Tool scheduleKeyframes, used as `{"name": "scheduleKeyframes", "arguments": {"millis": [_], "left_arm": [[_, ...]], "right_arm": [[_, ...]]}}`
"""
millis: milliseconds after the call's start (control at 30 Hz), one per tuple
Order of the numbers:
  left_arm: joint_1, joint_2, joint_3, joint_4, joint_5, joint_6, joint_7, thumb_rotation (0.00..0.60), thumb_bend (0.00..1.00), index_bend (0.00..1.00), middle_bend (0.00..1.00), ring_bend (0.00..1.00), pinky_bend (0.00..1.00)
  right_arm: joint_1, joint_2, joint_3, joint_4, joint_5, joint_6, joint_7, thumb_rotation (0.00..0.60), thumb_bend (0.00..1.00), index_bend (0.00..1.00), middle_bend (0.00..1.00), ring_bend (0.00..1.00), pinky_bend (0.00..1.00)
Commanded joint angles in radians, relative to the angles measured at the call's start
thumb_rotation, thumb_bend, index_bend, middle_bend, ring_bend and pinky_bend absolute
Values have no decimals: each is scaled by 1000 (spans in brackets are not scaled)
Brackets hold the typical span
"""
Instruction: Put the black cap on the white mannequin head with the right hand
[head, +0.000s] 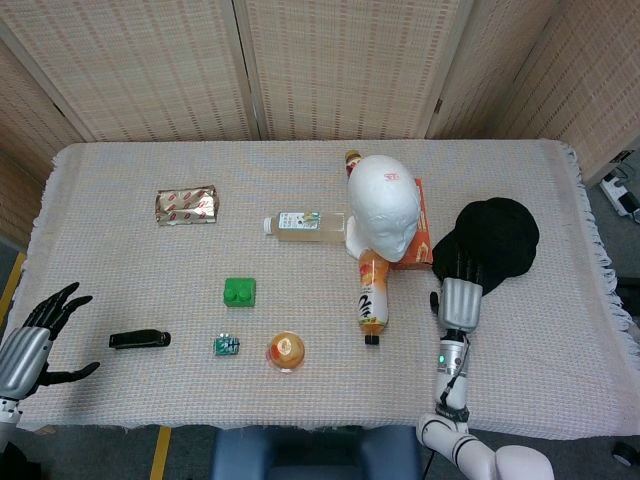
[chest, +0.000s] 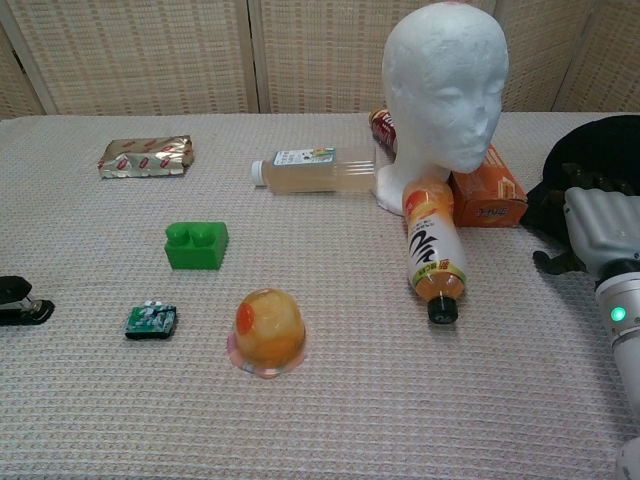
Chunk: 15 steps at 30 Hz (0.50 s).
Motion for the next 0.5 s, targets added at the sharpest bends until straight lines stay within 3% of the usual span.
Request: {"name": "scheduleKeyframes", "arguments": {"millis": [33, 500], "left_arm": [[0, 0, -2, 1, -4, -1, -1, 600, 169, 178, 47, 0, 135], [2, 3, -1, -2, 0, 4, -1, 600, 169, 177, 48, 0, 135]], "right_arm": [[19, -13, 8, 34, 9, -8, 10, 600, 271, 390, 0, 0, 0], [46, -21, 9, 130, 24, -34, 16, 600, 278, 386, 0, 0, 0]]}}
